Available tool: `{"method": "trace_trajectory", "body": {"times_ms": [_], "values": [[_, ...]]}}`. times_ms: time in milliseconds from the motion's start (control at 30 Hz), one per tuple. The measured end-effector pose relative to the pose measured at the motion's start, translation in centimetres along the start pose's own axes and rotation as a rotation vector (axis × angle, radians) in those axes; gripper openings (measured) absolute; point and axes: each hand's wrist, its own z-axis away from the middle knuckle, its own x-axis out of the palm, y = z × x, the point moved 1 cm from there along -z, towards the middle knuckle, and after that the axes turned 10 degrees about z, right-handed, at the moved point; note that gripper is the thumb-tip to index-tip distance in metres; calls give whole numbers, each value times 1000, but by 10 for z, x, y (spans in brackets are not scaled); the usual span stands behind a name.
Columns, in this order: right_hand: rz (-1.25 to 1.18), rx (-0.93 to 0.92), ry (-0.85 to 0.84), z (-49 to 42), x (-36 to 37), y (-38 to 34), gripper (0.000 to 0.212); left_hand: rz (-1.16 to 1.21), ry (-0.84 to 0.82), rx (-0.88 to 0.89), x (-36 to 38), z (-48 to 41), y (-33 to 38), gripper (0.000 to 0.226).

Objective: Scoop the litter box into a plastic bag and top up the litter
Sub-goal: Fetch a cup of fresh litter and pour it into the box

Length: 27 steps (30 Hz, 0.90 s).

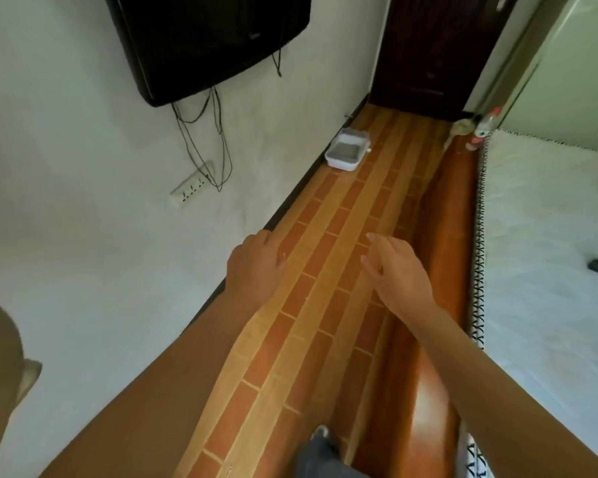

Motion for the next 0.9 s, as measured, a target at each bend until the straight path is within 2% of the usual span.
{"method": "trace_trajectory", "body": {"times_ms": [300,433,667,900], "values": [[-29,147,125,-64,-21,67,37,106,31,106,15,-92,50,37],[-77,181,108,-82,-21,93,38,142,25,152,27,-122,64,37],[-74,216,127,-106,-19,132,34,247,-33,92,51,-165,76,37],[-7,250,126,-151,-14,162,34,271,-88,122,72,-233,84,37]]}}
